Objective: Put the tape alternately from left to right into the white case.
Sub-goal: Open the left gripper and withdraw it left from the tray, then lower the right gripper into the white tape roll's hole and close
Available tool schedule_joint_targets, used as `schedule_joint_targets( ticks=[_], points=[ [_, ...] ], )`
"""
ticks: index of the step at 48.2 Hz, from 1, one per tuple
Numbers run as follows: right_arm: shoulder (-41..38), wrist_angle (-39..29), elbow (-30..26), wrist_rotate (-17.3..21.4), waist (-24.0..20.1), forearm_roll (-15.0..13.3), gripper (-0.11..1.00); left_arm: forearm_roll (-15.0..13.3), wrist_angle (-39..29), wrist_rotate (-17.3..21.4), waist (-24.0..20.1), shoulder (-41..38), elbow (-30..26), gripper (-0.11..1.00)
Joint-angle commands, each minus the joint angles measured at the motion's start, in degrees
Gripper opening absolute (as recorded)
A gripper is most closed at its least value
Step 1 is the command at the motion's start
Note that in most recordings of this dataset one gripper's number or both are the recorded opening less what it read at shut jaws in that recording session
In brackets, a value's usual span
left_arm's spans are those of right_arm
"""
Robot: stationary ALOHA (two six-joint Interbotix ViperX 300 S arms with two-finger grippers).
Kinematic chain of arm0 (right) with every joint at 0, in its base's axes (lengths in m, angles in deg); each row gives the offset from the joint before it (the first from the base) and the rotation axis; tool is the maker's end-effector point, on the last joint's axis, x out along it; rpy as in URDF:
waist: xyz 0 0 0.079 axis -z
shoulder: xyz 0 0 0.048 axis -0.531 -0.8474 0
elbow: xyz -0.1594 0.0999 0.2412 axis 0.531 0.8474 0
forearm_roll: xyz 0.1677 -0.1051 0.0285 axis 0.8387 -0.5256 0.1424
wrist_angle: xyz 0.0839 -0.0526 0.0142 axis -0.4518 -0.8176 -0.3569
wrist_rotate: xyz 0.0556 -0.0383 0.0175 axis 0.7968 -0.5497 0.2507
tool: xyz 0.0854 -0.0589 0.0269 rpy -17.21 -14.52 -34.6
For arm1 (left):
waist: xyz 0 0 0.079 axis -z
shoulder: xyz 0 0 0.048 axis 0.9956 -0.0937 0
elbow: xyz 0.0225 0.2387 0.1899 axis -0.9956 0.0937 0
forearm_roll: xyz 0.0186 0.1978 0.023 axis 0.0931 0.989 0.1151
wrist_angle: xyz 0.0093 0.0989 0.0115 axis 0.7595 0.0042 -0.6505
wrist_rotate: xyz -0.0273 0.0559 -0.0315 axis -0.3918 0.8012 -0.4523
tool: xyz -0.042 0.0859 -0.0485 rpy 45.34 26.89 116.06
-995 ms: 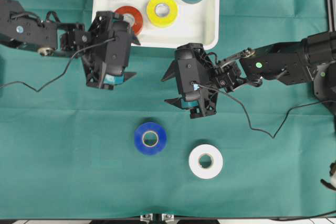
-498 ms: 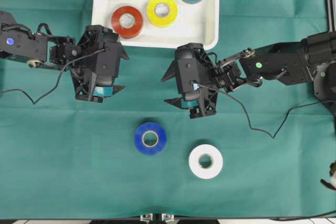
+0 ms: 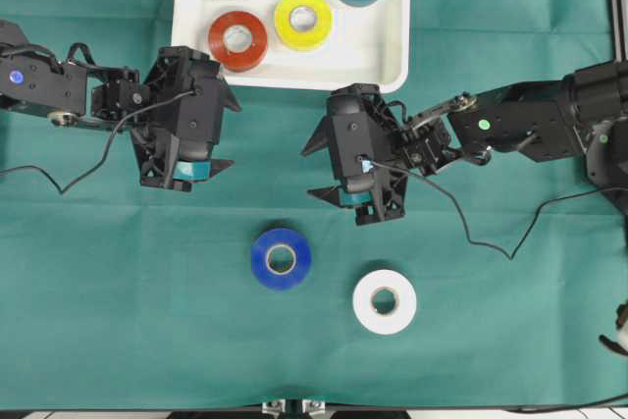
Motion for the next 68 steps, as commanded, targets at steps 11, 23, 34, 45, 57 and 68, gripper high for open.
schedule_joint_targets(
  ticks=[11,23,34,45,57,68],
  points=[
    [2.46,-1.76,-0.79,0.53,-3.69,0.7,0.7,-0.09,0.26,-0.09,0.18,1.41,0.18,0.6],
    [5.1,-6.77,0.62,5.71,-9.14,0.88,0.7,-0.18,0.26,-0.18,0.18,1.32,-0.09,0.6],
    [6.24,-9.23,2.72,11.78,-15.12,0.88,0.7,-0.18,0.26,-1.85,0.44,1.32,-0.18,0.6],
    [6.24,-10.9,3.25,19.25,-19.78,0.88,0.7,-0.18,0.35,-3.6,0.62,1.32,-0.26,0.6],
    [5.89,-12.74,3.34,23.99,-22.76,0.88,0.7,-0.18,0.44,-3.69,1.32,1.14,-0.79,0.6],
    [4.57,-12.74,3.34,25.05,-23.03,0.88,0.7,-0.18,0.44,-3.69,1.67,0.88,-1.49,0.6]
  ],
)
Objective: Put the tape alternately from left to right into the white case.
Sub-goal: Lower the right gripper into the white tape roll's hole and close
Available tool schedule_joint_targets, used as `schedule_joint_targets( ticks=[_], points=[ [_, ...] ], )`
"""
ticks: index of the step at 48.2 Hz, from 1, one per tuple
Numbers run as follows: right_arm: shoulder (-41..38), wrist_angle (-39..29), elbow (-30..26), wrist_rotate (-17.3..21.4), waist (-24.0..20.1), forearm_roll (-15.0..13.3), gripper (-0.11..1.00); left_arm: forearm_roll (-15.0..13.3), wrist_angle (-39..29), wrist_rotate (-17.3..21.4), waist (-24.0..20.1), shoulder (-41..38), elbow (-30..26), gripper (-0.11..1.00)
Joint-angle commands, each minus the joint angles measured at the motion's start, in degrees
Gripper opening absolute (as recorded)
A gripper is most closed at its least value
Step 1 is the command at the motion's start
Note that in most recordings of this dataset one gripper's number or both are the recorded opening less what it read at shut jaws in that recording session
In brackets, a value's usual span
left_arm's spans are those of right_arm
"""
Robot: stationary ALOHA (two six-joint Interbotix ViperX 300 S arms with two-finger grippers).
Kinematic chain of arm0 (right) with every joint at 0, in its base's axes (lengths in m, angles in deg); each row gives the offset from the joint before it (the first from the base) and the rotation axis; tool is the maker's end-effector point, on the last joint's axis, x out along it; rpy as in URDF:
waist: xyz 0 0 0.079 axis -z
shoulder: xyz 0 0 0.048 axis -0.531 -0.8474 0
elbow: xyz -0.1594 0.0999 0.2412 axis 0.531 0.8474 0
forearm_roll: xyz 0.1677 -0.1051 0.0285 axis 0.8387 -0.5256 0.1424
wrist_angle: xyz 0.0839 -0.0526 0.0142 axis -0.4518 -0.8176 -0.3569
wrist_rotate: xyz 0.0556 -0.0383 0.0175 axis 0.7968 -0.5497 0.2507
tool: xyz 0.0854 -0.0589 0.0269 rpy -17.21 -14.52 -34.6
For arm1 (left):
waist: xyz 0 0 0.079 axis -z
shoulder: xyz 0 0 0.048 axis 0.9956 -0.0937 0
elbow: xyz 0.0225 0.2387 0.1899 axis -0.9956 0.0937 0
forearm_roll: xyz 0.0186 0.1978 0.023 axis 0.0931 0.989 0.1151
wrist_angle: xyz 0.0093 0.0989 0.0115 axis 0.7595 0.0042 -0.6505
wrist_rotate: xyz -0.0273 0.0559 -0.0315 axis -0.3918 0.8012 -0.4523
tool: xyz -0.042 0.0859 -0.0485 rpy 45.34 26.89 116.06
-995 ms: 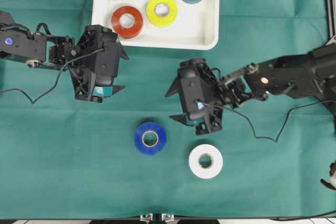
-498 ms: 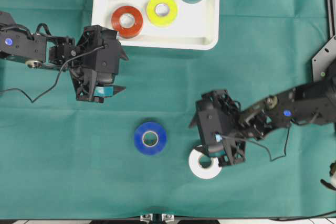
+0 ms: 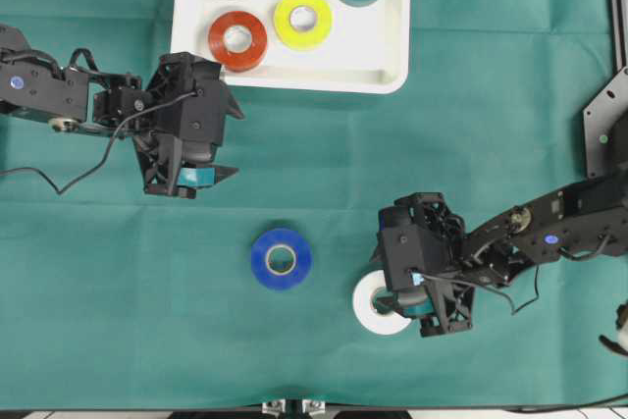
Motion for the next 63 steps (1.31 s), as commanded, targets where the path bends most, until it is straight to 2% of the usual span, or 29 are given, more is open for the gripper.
schedule_joint_targets(
  ticks=[1,30,37,43,55,63],
  points=[
    [0.26,0.18,-0.53,0.09,-0.26,0.09,0.7,-0.18,0.44,-0.09,0.26,0.88,-0.53,0.6],
    [-3.34,-1.67,-1.14,0.18,-0.26,0.09,0.68,-0.09,0.44,0.0,0.26,0.88,-0.53,0.6],
    [-3.25,-2.11,-1.85,0.18,-0.26,0.09,0.57,-0.09,0.35,-0.09,0.26,0.88,-0.53,0.6],
    [-3.25,-1.85,-2.55,0.18,-0.26,0.09,0.28,-0.09,0.26,-0.09,0.26,0.88,-0.53,0.6],
    [-1.67,-2.2,-2.81,0.18,-0.18,-0.18,0.28,-0.09,0.18,0.0,0.26,0.88,-0.53,0.6],
    [1.93,-4.13,-2.99,0.09,1.49,-0.7,0.28,-0.09,0.18,0.0,0.26,0.88,-0.44,0.6]
  ],
)
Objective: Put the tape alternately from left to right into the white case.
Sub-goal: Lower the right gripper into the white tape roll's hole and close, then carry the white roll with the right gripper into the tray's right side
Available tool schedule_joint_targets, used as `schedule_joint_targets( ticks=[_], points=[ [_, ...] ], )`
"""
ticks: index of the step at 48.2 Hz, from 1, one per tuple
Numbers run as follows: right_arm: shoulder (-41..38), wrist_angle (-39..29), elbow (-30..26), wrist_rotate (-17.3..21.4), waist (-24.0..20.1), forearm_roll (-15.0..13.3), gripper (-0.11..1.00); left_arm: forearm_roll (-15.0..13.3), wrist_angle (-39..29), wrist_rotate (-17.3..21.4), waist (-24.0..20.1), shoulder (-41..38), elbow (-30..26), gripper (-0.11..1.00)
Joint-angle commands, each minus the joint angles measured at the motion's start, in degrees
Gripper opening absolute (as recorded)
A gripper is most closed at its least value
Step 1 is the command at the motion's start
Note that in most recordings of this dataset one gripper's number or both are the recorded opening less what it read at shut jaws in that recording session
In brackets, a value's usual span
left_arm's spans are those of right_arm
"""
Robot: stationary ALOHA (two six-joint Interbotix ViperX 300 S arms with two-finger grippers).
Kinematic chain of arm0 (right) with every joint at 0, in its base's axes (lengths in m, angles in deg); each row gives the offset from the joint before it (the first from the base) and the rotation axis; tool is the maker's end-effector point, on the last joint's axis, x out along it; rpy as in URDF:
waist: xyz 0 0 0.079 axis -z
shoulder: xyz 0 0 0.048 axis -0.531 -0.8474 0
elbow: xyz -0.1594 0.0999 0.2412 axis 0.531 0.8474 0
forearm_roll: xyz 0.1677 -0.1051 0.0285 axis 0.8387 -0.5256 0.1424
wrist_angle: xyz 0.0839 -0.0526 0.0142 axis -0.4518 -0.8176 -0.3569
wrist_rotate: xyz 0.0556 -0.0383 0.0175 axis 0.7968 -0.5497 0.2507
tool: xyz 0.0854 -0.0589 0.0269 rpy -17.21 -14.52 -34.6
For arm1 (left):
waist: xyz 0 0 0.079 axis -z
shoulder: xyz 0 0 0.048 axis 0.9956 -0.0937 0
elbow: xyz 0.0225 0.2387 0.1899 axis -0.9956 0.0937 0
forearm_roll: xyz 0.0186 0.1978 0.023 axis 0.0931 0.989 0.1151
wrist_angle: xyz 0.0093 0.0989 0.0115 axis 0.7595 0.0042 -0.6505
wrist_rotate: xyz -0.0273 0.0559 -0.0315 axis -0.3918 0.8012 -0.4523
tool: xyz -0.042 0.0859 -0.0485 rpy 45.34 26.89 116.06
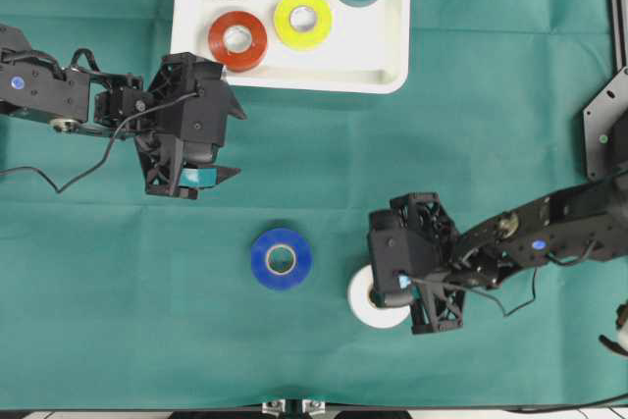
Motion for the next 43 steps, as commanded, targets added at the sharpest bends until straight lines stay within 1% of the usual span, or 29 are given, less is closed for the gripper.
schedule_joint_targets(
  ticks=[1,11,17,24,26,34,38,43],
  points=[
    [3.69,-1.76,-1.23,0.09,1.32,-0.62,0.28,-0.09,0.18,0.0,0.26,0.88,-0.18,0.6],
    [6.94,-11.69,-1.32,-0.26,5.89,-2.02,0.28,-0.09,0.18,0.0,0.26,1.05,0.35,0.6],
    [8.0,-15.38,-1.32,-0.35,10.28,-3.69,0.28,-0.09,0.18,0.0,0.35,1.05,0.44,0.6],
    [8.35,-16.08,-1.23,-0.35,15.56,-6.59,0.28,-0.09,0.18,0.0,0.35,1.05,0.53,0.6],
    [8.44,-16.08,-1.23,-0.26,17.23,-7.82,0.28,-0.09,0.09,0.0,0.35,1.05,0.53,0.6],
    [8.61,-15.64,-1.41,-0.26,21.8,-11.34,0.28,-0.09,0.18,0.0,0.62,0.88,0.7,0.6],
    [8.79,-15.29,-1.49,-0.26,24.08,-12.57,0.28,-0.09,0.18,0.0,0.79,0.88,0.79,0.6],
    [9.05,-14.5,-1.41,-0.35,27.51,-13.45,0.28,-0.09,0.18,0.0,1.05,0.79,0.7,0.6]
  ],
)
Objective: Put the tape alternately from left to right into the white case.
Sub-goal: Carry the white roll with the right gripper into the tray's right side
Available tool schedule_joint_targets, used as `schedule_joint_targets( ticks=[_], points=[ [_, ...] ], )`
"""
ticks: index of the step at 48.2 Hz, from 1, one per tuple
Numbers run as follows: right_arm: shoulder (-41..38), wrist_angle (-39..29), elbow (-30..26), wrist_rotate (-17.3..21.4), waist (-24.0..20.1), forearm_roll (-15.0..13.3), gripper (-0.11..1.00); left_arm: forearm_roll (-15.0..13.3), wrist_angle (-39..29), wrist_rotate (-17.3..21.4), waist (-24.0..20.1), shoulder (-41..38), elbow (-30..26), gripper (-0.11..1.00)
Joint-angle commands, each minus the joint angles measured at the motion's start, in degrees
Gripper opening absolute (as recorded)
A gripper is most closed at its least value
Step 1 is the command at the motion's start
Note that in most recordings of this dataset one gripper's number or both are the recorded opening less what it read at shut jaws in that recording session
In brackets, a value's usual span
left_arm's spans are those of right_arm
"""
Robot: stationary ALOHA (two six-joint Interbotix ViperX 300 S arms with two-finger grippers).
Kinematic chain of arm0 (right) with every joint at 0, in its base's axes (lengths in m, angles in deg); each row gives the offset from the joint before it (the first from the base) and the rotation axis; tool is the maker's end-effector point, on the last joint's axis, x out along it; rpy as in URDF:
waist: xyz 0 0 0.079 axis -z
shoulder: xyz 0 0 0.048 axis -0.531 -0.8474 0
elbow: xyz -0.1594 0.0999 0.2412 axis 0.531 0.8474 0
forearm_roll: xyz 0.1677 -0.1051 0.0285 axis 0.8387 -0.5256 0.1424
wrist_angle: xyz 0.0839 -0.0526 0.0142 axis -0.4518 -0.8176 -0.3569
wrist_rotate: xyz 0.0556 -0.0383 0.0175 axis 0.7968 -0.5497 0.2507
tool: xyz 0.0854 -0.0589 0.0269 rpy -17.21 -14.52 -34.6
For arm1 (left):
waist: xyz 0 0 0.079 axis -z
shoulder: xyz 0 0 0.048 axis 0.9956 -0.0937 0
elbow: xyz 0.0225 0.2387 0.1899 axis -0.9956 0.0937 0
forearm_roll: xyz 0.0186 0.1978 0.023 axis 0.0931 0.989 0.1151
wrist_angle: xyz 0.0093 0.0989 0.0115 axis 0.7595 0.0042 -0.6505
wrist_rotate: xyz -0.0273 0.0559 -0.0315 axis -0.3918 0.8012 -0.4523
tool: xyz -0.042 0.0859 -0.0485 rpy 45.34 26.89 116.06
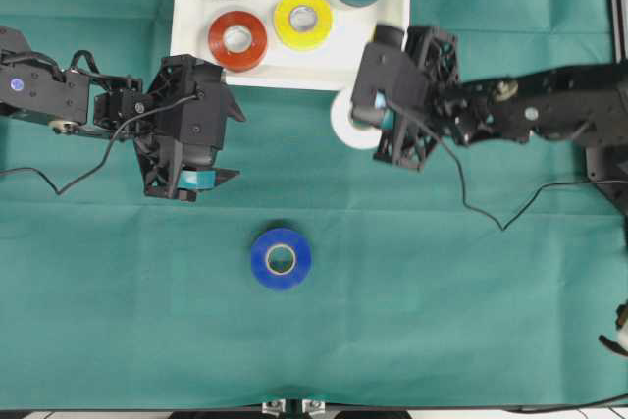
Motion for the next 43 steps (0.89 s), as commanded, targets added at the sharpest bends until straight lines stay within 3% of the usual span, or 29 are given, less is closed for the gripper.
schedule_joint_targets(
  ticks=[1,23,43],
  points=[
    [1.67,0.97,-1.32,0.0,2.9,-0.97,0.28,-0.09,0.26,0.0,0.53,0.79,0.53,0.6],
    [1.67,5.63,-0.35,0.0,14.41,-2.55,0.28,-0.09,0.18,0.0,0.97,0.79,0.7,0.6],
    [-1.41,7.38,0.26,0.0,17.31,-2.55,0.28,-0.09,0.53,0.0,1.05,0.79,0.88,0.6]
  ],
)
